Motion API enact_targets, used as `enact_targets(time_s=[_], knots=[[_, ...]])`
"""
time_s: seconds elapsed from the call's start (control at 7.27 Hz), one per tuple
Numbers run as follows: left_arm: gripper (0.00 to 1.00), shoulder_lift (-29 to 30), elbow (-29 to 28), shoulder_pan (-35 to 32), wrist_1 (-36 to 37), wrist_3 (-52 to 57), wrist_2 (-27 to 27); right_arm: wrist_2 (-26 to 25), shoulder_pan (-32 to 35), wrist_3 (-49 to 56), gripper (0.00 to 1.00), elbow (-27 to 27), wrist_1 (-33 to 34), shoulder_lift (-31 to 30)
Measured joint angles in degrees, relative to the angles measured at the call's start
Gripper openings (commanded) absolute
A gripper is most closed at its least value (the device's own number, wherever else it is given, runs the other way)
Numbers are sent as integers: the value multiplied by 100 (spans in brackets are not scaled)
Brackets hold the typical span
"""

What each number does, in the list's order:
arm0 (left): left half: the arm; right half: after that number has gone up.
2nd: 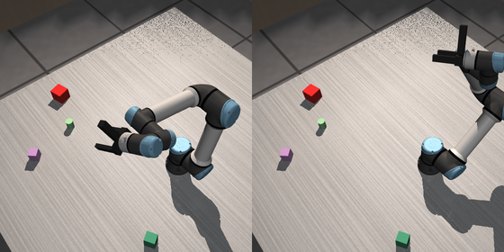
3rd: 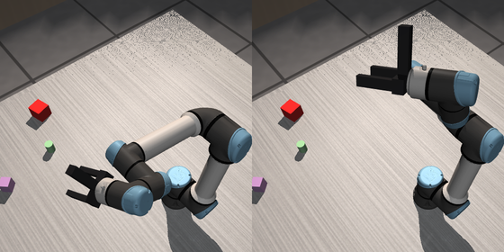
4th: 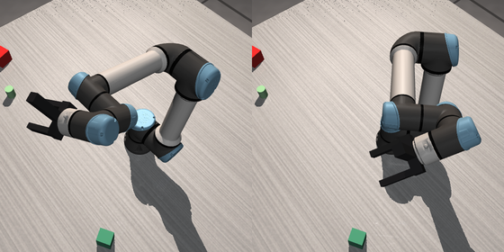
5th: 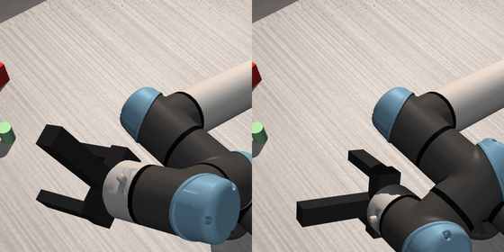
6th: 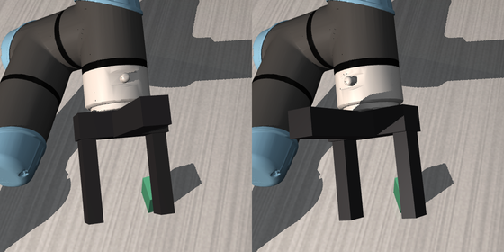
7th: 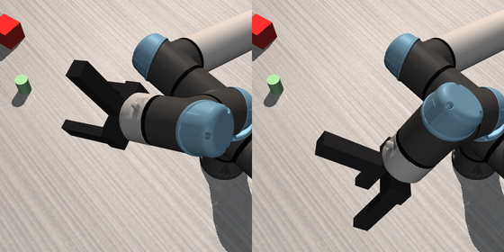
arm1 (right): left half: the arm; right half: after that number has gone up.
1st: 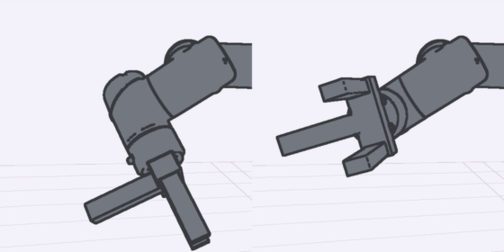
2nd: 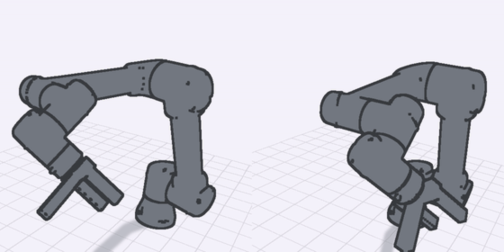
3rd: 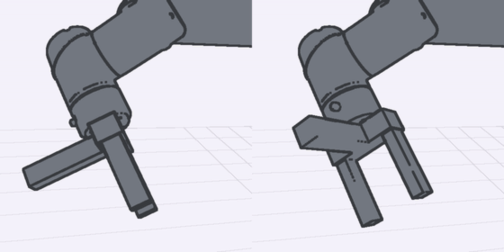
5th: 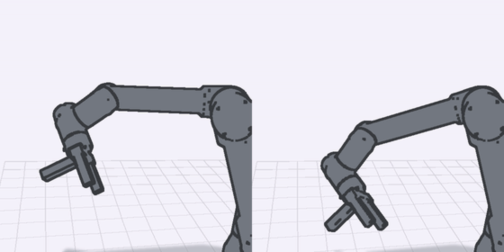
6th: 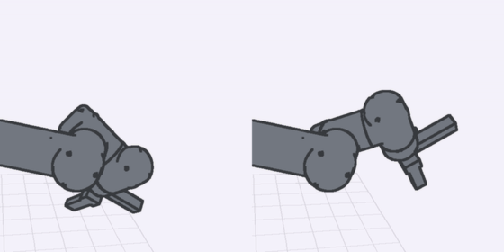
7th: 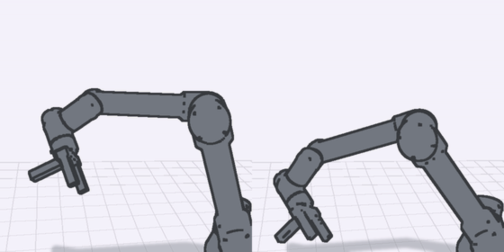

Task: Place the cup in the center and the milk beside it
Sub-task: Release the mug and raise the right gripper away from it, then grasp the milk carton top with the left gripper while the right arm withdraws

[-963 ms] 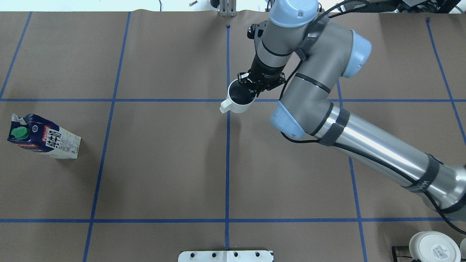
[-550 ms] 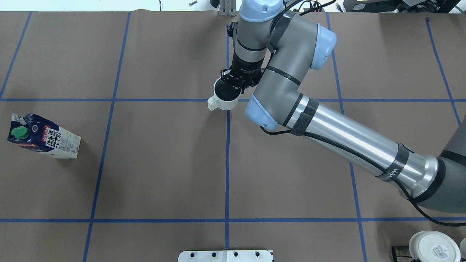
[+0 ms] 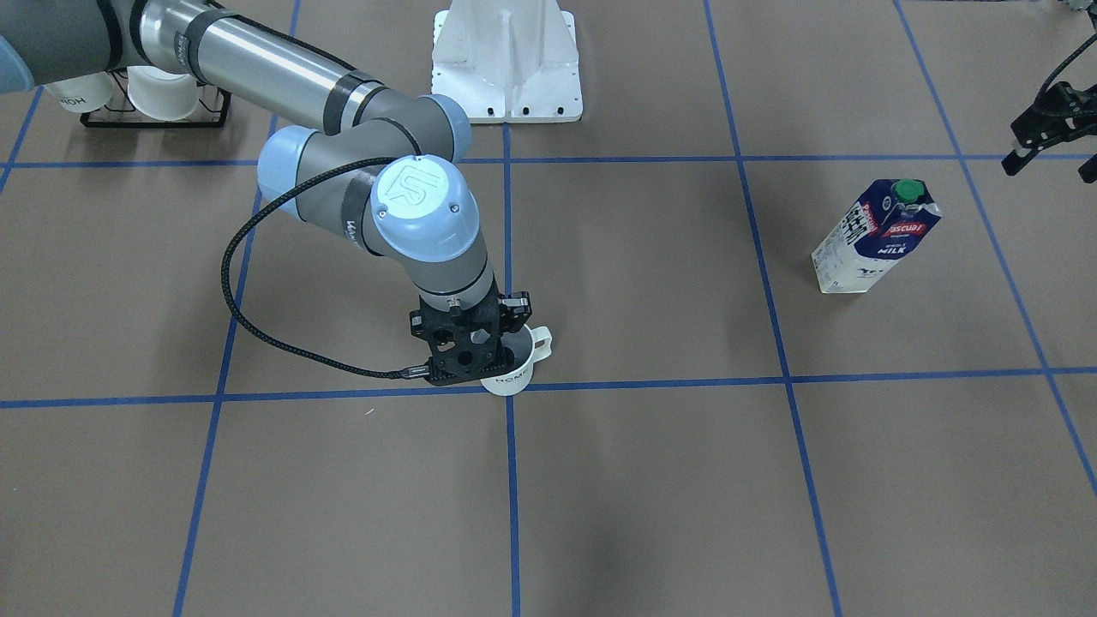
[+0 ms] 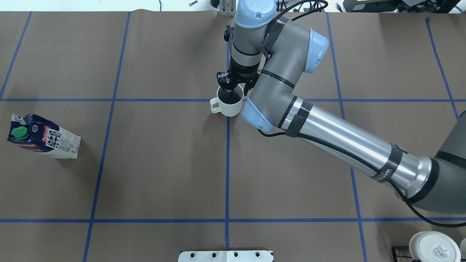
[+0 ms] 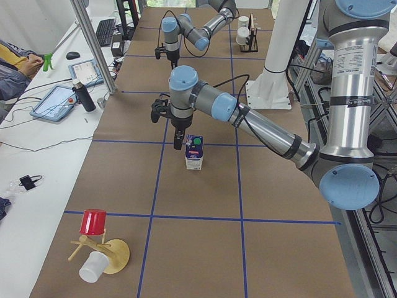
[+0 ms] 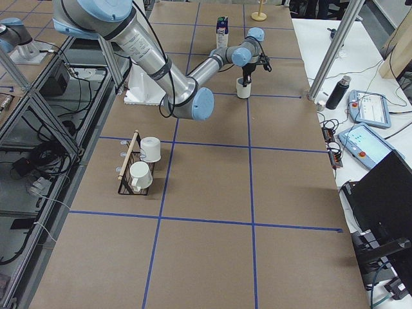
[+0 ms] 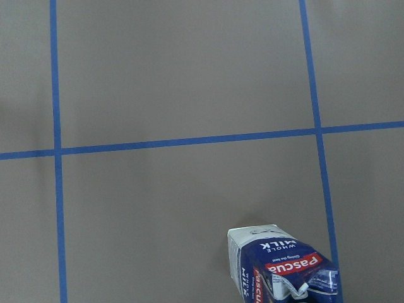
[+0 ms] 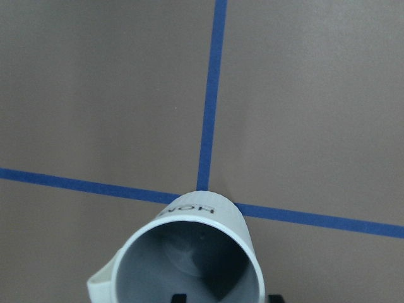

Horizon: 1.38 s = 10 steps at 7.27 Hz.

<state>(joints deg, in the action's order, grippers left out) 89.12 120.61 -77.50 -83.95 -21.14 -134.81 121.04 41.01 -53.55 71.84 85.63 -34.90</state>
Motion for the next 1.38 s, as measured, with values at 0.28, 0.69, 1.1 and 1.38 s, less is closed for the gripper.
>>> enact_targets(time_s=[0.28, 0.69, 1.1, 1.38], knots=[[98, 21, 24, 148, 5, -561, 8, 302, 242, -35, 100, 114, -237, -14], [98, 121, 283, 1077, -16, -1869, 572, 882, 747, -10, 100, 1631, -259, -1392], [98, 33, 351, 1675, -43, -2053, 832, 868, 938, 38, 100, 2525, -263, -2433], [98, 21, 316, 1972, -54, -2050, 1051, 846, 969, 90, 100, 2667, -271, -2762]])
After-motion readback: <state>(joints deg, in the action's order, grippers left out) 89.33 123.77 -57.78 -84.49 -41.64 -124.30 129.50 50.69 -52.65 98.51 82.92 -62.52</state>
